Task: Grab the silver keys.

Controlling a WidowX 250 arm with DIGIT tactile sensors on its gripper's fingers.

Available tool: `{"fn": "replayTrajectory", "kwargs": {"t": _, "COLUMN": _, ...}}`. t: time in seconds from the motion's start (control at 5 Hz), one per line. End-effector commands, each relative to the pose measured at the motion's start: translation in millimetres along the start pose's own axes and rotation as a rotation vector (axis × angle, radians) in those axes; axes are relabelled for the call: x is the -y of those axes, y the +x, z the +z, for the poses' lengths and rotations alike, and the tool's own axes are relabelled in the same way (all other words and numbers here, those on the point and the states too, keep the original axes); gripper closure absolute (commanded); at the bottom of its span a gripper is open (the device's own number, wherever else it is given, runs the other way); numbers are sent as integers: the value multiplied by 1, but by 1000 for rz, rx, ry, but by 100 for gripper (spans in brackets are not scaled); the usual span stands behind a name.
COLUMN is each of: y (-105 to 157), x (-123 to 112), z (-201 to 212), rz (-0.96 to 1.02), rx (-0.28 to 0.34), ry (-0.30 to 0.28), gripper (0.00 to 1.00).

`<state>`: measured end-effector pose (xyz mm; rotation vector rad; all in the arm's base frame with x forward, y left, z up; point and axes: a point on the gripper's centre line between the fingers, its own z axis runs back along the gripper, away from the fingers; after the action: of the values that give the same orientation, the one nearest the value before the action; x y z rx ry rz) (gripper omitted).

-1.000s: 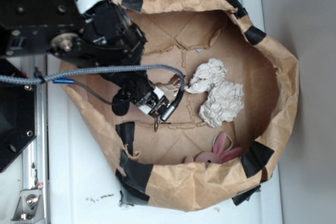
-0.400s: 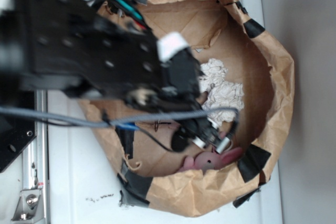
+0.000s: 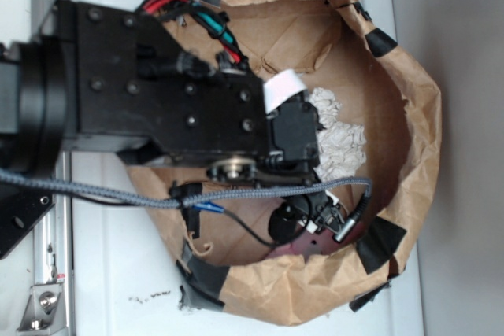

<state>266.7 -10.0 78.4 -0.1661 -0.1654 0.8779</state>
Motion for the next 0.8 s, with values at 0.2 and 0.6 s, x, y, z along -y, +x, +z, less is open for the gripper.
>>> {"fn": "replayTrajectory", "kwargs": {"t": 0.2, "y": 11, "x": -32, "z": 29, "rz": -49, "rx": 28, "ry": 45, "gripper": 0}}
{"fn": "replayTrajectory", "kwargs": {"t": 0.6, "y": 5, "x": -42, "z": 20, "rz": -75, "rx": 34, "ry": 64, "gripper": 0}}
